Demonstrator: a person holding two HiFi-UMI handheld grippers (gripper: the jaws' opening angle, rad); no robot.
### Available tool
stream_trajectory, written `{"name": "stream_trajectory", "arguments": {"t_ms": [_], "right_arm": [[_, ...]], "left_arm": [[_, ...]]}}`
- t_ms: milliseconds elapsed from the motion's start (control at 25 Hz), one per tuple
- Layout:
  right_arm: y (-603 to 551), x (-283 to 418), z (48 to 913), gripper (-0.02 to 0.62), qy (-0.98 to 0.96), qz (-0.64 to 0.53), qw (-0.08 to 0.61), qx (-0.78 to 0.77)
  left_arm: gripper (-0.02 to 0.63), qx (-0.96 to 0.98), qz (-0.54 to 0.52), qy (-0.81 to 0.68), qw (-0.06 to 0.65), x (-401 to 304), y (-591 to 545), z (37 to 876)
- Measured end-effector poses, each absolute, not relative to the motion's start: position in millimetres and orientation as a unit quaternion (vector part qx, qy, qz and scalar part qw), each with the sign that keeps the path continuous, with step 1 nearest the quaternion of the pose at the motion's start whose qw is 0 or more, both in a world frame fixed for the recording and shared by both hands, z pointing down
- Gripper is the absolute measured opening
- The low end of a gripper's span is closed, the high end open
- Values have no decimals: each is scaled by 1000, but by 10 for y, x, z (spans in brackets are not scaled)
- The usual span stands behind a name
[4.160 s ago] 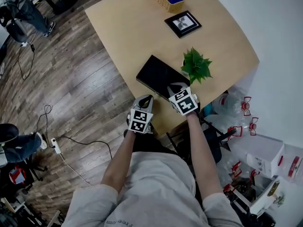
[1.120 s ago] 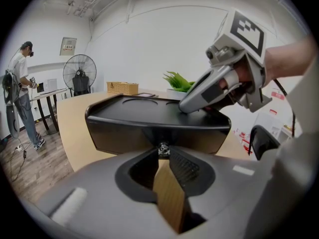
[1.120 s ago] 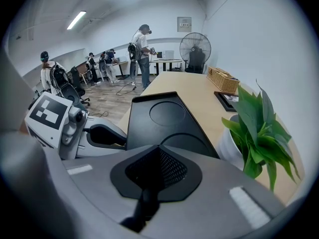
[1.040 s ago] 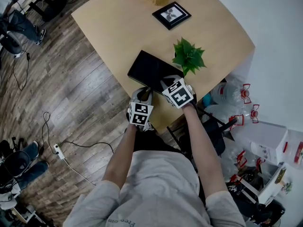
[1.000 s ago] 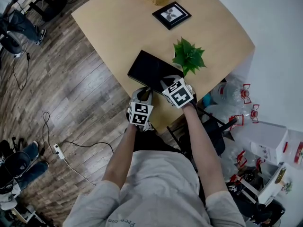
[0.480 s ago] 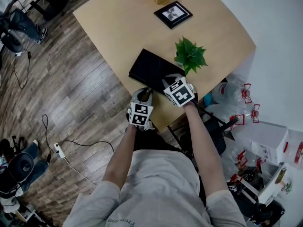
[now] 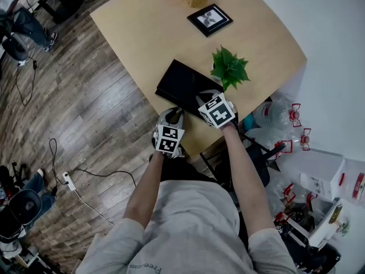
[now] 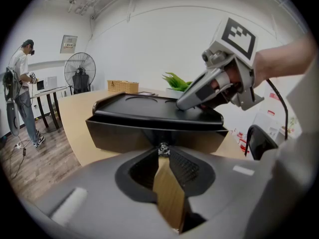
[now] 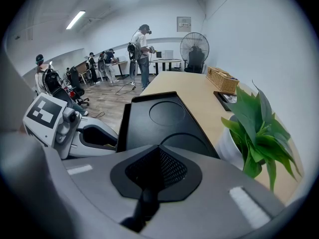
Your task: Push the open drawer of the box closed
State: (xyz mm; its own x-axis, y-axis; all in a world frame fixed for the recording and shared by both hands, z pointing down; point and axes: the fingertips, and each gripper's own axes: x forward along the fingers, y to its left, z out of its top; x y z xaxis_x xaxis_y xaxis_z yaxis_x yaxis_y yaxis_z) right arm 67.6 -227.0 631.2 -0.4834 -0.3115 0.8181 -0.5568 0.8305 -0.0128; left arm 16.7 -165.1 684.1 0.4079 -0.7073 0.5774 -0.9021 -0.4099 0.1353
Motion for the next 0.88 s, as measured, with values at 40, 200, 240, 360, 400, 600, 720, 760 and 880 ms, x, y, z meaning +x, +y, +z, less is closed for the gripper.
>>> {"name": "stream_trajectory", "arguments": {"t_ms": [40,200,240,360,400,600,720,760,880], "right_arm": [[-2270,673,6313,1,-850,139,439,256],[-2268,670,6306,1,-850,139,439,256],[-2266,671,6304,0,-850,139,439,255],[-2262,670,6301,0,-850,142,439,254],[-2262,671,6302,0,-850,142,439,254],[-2260,670,6307,0,-850,140,439,255],[-2254,662,6300,0,-851,136,439,256],[-2255,660,6301,0,-851,135,439,256],[-2270,649,6309,0,-851,136,439,253]], "left_arm": [[123,810,222,-496,221,162,-1645,6843],[123,809,220,-498,221,155,-1633,6819],[123,809,220,-498,221,155,-1624,6818],[123,808,221,-498,224,141,-1588,6815],[123,808,222,-498,225,138,-1576,6828],[123,809,223,-496,223,127,-1553,6842],[123,809,225,-495,224,116,-1530,6843],[123,809,226,-495,224,111,-1529,6840],[123,808,226,-497,221,91,-1543,6816]]}}
